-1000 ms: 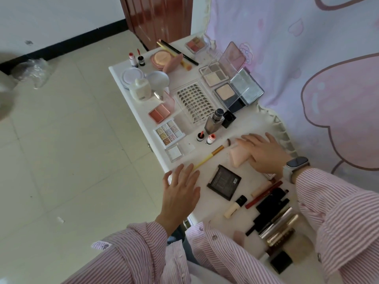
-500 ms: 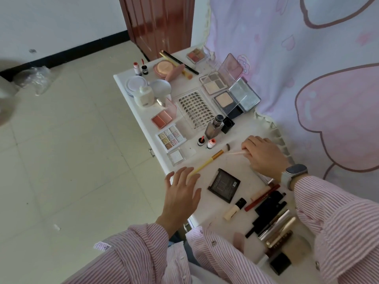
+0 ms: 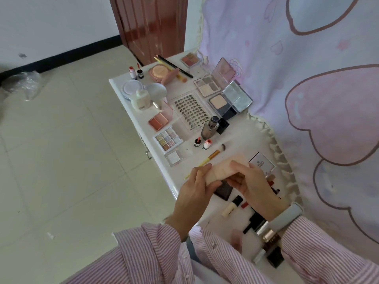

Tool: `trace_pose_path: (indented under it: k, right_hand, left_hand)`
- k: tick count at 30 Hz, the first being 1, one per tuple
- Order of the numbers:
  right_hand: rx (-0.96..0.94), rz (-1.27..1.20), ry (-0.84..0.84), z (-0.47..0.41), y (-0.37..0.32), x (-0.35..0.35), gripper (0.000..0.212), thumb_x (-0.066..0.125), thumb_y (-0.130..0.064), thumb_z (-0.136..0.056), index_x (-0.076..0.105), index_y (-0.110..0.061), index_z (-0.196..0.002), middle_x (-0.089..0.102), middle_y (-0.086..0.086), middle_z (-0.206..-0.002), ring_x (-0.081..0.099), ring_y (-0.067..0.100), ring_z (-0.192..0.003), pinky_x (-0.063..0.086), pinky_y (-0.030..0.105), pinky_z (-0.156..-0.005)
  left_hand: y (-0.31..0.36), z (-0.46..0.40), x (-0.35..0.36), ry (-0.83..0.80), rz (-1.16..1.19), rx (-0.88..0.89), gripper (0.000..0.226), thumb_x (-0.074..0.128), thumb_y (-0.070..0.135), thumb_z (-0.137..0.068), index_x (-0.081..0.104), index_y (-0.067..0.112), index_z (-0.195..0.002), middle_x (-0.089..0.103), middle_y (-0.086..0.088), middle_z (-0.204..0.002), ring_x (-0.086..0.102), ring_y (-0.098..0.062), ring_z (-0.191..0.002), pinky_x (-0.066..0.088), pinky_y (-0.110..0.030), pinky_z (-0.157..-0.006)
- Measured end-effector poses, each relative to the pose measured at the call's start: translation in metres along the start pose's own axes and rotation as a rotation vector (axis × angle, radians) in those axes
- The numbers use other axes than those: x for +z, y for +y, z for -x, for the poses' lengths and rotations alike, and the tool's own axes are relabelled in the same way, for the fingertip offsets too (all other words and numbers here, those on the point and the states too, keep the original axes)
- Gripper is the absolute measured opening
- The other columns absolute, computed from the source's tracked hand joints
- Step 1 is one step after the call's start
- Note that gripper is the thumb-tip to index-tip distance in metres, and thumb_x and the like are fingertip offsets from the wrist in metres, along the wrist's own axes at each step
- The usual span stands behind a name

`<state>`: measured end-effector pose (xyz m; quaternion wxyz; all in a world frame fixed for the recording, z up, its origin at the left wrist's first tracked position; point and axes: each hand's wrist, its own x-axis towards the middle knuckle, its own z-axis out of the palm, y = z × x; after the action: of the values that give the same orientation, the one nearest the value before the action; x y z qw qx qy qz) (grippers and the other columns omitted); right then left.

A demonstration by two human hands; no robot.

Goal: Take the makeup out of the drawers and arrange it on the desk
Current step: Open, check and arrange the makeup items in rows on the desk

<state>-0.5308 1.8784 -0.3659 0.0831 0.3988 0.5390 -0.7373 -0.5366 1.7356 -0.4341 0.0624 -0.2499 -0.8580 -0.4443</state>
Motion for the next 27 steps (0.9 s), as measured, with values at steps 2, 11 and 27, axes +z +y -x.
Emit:
trace_pose_path:
  k: [2, 11, 27]
  right_hand:
    - [0.013, 0.028, -0.025, 0.001, 0.001, 0.002, 0.014, 0.051, -0.01, -0.091, 0.056, -0.006, -0.103, 0.062, 0.01, -0.091, 0.061, 0.02, -0.082, 0.049, 0.026, -0.065]
    - [-0.06, 0.043, -0.111, -0.006, -0.001, -0.005, 0.019, 0.051, -0.006, -0.089, 0.057, -0.009, -0.107, 0.062, 0.005, -0.088, 0.058, 0.013, -0.075, 0.047, 0.023, -0.058]
    - [0.087, -0.444, 0.061, -0.05, -0.003, -0.068, 0.034, 0.052, -0.008, -0.086, 0.05, -0.005, -0.12, 0.057, 0.015, -0.108, 0.06, 0.026, -0.088, 0.057, 0.023, -0.06]
  left_hand:
    - [0.001, -0.001, -0.004, 0.017, -0.017, -0.068, 0.028, 0.032, 0.038, -0.096, 0.043, 0.017, -0.11, 0.063, -0.006, -0.071, 0.055, -0.014, -0.051, 0.042, -0.02, -0.042]
    - [0.01, -0.03, -0.015, -0.175, 0.884, -1.048, 0.026, 0.031, 0.026, -0.099, 0.05, 0.01, -0.091, 0.043, -0.002, -0.055, 0.037, -0.013, -0.043, 0.028, -0.021, -0.037]
    - [0.007, -0.042, 0.014, -0.192, 0.691, -0.973, 0.009, 0.065, 0.021, -0.084, 0.063, 0.024, -0.093, 0.066, 0.0, -0.095, 0.062, -0.013, -0.089, 0.053, -0.025, -0.076]
